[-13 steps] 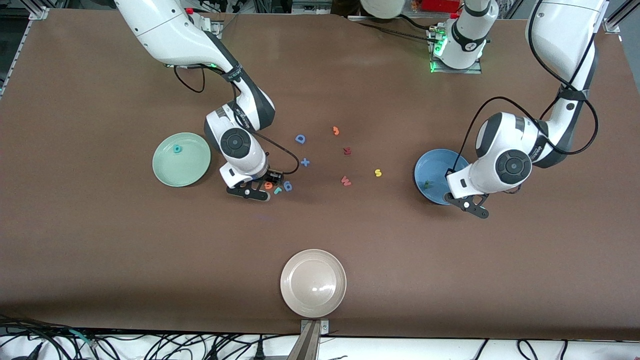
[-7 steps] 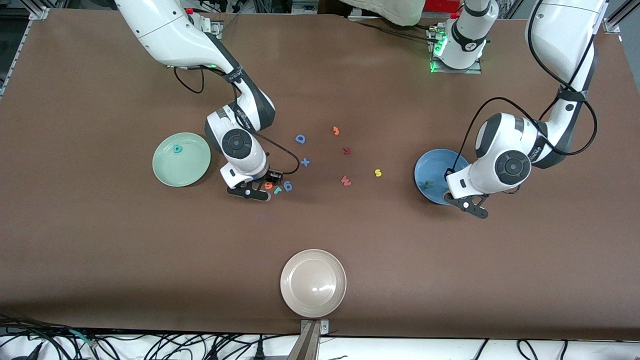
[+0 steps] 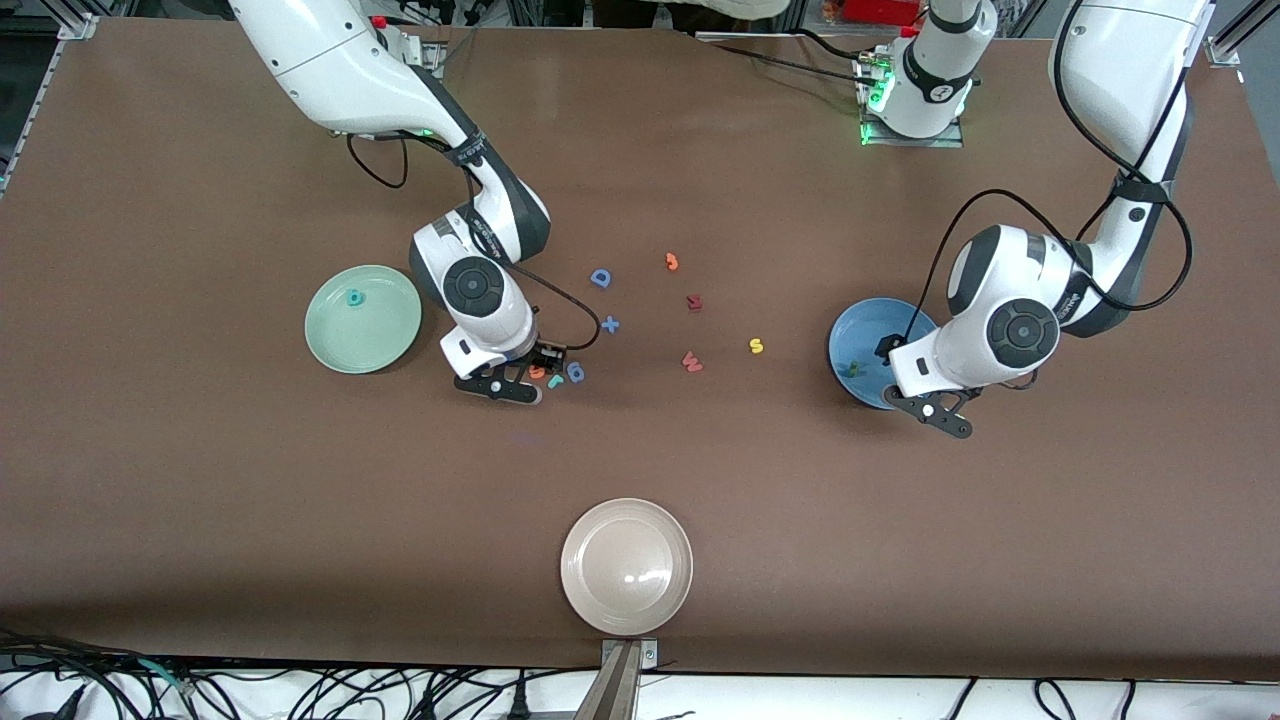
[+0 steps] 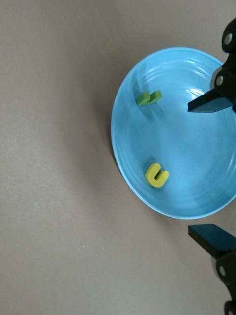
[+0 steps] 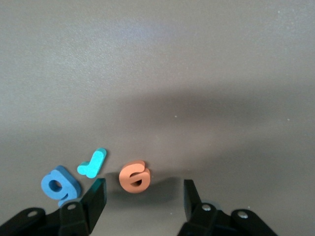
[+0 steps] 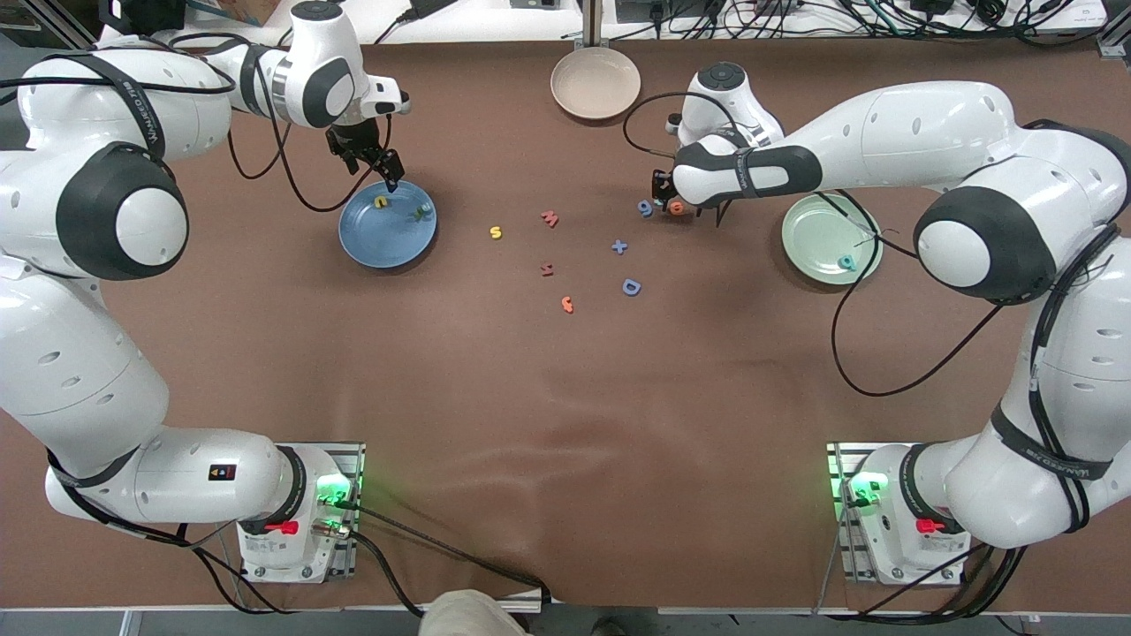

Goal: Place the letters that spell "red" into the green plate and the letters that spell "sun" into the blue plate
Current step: 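Release the u on the blue plate while the right gripper grasps the orange 6, then grasp the yellow s with the left gripper while the right gripper carries the 6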

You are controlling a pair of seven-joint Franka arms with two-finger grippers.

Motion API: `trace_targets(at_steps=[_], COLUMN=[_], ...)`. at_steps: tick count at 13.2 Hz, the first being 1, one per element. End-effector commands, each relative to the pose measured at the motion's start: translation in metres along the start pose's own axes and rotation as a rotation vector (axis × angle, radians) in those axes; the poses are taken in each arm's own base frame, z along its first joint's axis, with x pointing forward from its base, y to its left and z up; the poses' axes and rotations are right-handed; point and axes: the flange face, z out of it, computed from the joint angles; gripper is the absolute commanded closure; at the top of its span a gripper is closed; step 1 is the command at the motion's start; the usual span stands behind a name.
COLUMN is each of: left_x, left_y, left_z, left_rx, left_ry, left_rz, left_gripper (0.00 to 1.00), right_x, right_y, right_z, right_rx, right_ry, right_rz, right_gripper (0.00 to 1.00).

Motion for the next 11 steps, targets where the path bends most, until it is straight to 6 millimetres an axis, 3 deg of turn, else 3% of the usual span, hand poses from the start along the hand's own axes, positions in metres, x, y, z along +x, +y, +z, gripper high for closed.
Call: trace_targets(at_steps=[1,6,9,11], left_x=[0.009,0.027,0.04,0.046], left_y=[0.014,0.054,0.122,0.147], left_z=[-0.016,-0.019,-0.002,0.017], left_rx=[-0.01,-0.11,-0.101,-0.101], left_ry=[0.032,0.055,0.021,0.031], left_rz=[0.026,-0.134,-0.261,-0.334], left_gripper=[0.0,0.0,0.0,0.0], right_x=[0.004,0.006,0.007,0.007], right_y=[-0.004,0.001,0.0,-0.001], right_z=[0.005,0.012,0.013,0.011], right_rx=[-0.003,-0.019,-0.017,-0.016], right_ry=[0.015,0.015,0.017,0.018], right_rz=[-0.004,-0.007,-0.009,-0.008], right_gripper=[0.28,0.31,0.43,0.53])
